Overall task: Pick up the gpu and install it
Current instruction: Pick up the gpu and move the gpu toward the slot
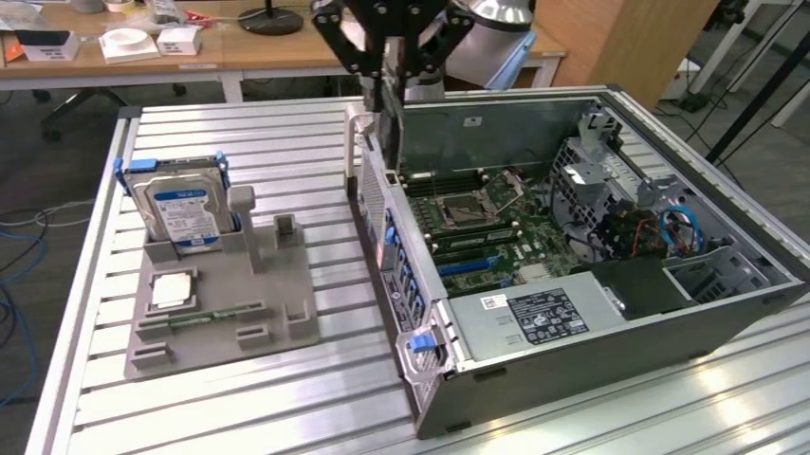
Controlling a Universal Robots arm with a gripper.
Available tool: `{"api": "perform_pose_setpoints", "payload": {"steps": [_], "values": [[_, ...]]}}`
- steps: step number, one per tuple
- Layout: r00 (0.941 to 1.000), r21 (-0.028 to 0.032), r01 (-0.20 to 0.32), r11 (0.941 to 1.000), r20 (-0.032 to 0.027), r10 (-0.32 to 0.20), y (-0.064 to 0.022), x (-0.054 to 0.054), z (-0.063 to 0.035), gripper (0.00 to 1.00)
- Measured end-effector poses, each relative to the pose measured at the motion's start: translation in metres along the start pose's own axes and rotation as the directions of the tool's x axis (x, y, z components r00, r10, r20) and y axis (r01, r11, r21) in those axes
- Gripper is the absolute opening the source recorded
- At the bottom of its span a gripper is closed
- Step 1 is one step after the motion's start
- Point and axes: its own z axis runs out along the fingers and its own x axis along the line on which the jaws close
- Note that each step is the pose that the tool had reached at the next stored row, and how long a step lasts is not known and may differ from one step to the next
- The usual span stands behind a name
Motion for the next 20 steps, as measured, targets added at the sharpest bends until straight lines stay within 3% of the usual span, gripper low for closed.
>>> {"api": "perform_pose_setpoints", "payload": {"steps": [20], "values": [[1.0,-0.0115,0.005,0.9999,-0.0018,-0.005,0.0104,-0.09,0.0028,0.26]]}}
